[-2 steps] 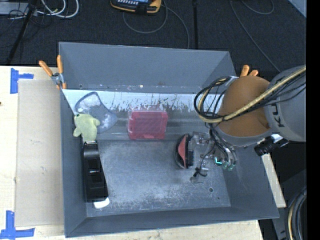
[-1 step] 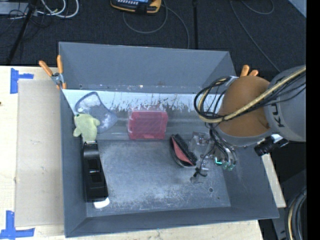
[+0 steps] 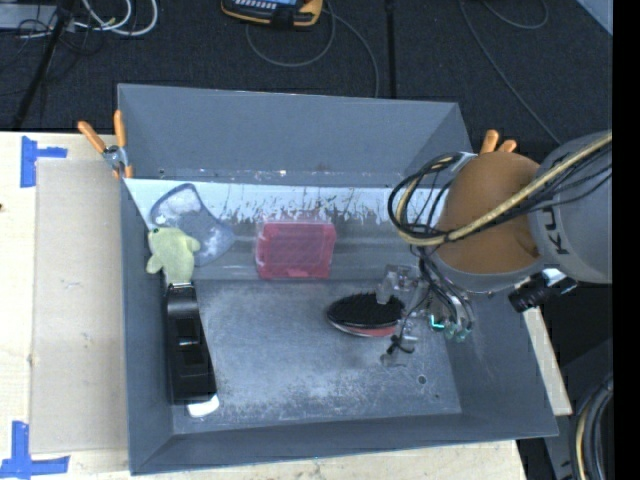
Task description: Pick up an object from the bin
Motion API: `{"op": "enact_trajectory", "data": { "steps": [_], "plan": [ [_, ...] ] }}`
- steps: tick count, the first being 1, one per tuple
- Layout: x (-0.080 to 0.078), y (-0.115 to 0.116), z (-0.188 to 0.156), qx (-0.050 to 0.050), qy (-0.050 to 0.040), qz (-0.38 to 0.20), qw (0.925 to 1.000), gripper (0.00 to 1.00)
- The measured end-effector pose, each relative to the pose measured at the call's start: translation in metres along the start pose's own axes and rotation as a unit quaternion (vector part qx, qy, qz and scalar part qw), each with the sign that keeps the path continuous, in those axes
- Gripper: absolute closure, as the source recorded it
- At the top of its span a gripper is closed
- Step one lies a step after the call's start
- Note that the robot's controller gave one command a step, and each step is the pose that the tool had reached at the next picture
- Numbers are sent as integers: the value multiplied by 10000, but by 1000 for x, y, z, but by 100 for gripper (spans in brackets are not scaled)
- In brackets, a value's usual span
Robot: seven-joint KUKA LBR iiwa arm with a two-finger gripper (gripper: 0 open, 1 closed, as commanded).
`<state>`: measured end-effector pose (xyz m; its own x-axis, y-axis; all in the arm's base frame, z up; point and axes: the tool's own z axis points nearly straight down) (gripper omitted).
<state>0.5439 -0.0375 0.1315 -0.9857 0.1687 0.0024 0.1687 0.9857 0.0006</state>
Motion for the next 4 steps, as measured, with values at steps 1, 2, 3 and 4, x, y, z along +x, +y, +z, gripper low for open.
{"op": "enact_trajectory", "data": {
  "steps": [1,2,3,4],
  "plan": [
    [0,0,0,0,0,2,10000,0],
    [0,0,0,-1,0,1,10000,0],
    [0,0,0,-1,0,4,10000,0],
    [1,2,17,2,-28,-311,9995,0]
  ]
}}
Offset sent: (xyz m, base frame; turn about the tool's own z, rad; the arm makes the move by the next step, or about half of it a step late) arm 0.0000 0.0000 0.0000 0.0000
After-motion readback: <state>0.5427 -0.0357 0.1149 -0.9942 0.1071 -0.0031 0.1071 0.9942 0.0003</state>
